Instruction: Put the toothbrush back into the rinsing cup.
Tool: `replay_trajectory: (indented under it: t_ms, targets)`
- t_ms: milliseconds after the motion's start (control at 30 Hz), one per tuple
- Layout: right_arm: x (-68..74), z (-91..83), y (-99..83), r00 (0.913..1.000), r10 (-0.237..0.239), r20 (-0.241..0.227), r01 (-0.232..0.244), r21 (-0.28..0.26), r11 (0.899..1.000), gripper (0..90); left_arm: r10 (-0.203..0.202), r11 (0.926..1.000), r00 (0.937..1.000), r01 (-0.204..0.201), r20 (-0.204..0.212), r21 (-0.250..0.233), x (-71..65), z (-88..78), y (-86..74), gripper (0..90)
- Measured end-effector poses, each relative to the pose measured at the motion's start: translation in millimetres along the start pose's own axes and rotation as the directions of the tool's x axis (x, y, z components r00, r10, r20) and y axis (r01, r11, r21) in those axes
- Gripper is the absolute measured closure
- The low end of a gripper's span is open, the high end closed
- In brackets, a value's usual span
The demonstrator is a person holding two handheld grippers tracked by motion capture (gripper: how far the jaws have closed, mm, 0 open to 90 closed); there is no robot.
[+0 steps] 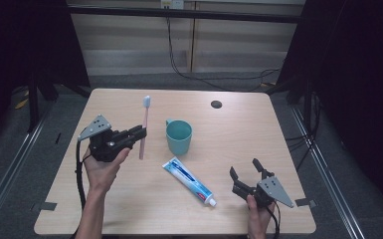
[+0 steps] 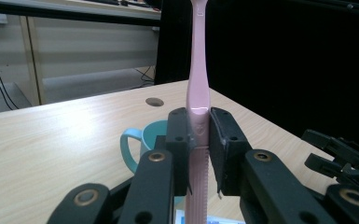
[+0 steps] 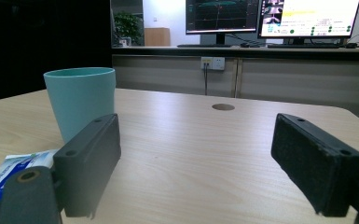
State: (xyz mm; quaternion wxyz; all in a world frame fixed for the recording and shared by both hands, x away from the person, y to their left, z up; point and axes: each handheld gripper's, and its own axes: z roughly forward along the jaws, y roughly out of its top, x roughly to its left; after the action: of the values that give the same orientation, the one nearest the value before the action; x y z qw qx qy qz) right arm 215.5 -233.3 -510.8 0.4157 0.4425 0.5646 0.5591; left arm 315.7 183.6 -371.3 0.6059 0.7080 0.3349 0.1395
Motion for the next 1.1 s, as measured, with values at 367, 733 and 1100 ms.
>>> replay_trajectory:
  t_ms: [367,733,1100]
  targets:
    - [-0.2,0.0,-0.1,1.0000,0.000,-0.002,0.000,-0.002,1.000,14.9,0.012,0.9998,0.9999,-0.012,0.012,-0.017,0.7,17.7,2.2,78.9]
    - [-0.1,-0.1,-0.1,1.0000,0.000,0.001,0.000,-0.002,1.000,15.0,0.045,0.9977,0.9984,-0.043,0.034,-0.052,-2.7,22.7,12.4,78.9]
    - [-0.3,-0.3,-0.1,1.0000,0.000,0.001,0.000,-0.006,1.000,14.9,0.048,0.9971,0.9980,-0.046,0.041,-0.062,-2.3,40.3,15.3,78.9]
